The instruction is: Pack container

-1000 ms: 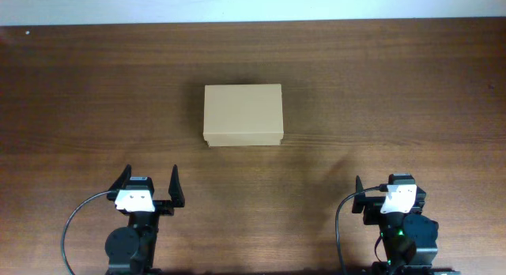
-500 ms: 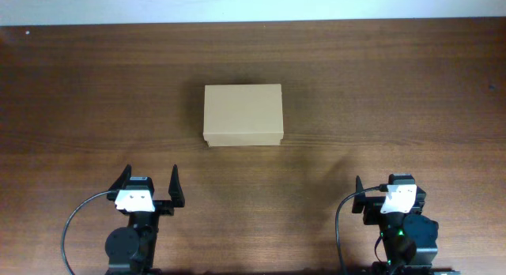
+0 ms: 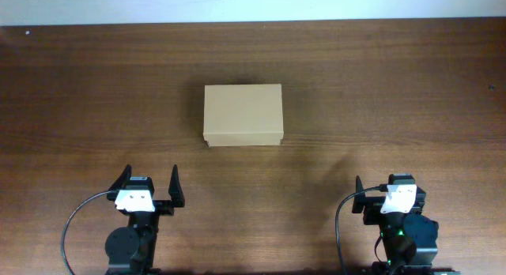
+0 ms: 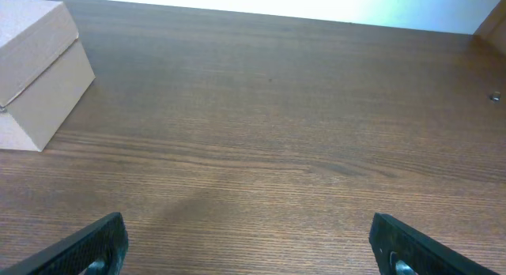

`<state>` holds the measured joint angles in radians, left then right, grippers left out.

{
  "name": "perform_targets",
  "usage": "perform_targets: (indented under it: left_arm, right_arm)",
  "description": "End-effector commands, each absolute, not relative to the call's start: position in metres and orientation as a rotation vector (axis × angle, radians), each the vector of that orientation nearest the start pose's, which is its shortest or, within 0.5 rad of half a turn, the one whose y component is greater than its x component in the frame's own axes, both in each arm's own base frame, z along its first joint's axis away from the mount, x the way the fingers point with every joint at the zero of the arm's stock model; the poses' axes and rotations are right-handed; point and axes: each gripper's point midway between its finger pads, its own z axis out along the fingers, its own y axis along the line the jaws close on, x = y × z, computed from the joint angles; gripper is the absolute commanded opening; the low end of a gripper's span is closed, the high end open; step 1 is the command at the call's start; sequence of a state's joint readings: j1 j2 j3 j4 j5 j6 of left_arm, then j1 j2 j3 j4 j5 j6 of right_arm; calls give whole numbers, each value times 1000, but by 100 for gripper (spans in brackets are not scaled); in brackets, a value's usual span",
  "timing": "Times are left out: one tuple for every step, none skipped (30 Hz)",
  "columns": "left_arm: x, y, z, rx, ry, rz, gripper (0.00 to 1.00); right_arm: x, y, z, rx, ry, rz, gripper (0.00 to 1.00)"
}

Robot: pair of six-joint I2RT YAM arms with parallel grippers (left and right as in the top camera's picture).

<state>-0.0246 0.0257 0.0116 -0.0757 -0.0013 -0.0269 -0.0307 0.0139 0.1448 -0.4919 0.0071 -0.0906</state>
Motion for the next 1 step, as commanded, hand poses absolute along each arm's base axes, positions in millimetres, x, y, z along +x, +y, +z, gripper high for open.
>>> perform_targets:
  left_arm:
    - [246, -3, 154, -20, 1663, -36, 100]
  right_arm:
    - [221, -6, 121, -67, 1926, -86, 99]
